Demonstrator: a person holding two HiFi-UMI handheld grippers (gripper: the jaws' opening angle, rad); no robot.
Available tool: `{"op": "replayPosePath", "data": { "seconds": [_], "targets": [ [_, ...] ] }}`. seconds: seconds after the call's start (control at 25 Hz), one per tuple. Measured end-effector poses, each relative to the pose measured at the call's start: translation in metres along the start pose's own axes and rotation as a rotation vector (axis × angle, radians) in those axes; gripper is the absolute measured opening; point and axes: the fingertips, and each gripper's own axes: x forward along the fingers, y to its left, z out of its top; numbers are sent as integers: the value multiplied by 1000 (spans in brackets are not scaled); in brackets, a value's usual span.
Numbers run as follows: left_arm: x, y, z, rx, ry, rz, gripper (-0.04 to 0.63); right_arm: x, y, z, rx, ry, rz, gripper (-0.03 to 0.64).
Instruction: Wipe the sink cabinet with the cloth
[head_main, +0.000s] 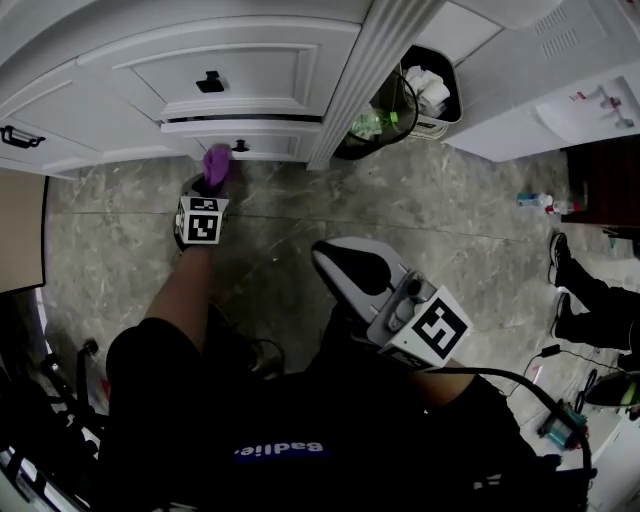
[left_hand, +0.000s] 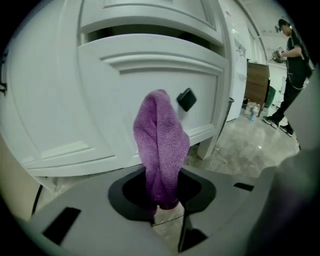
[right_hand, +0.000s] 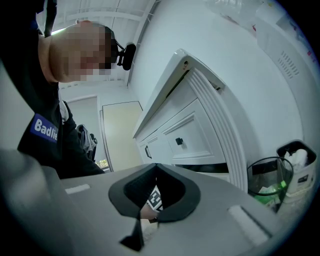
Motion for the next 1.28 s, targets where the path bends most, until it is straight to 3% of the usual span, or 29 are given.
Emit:
{"op": "replayPosePath", "data": {
  "seconds": [0.12, 0.24, 0.52, 0.84, 0.96, 1.28],
  "targets": [
    [8, 31, -9, -49, 10, 59, 110, 0, -7, -5, -11, 19, -23, 2],
    [18, 38, -8, -45, 23, 57, 110, 3, -5, -7, 4, 10, -14, 2],
    [43, -35, 25, 91, 9, -100, 110, 0, -9, -4, 3, 3, -42, 2],
    [48, -146, 76, 113, -76, -278, 110, -13, -11, -1, 1, 0, -62, 2],
    [49, -157, 82, 102, -83, -283, 110, -16, -12, -1, 0, 2, -69, 2],
    [27, -182, 97, 179, -144, -409, 110, 2, -7, -1, -6, 31, -68, 2]
  ]
}}
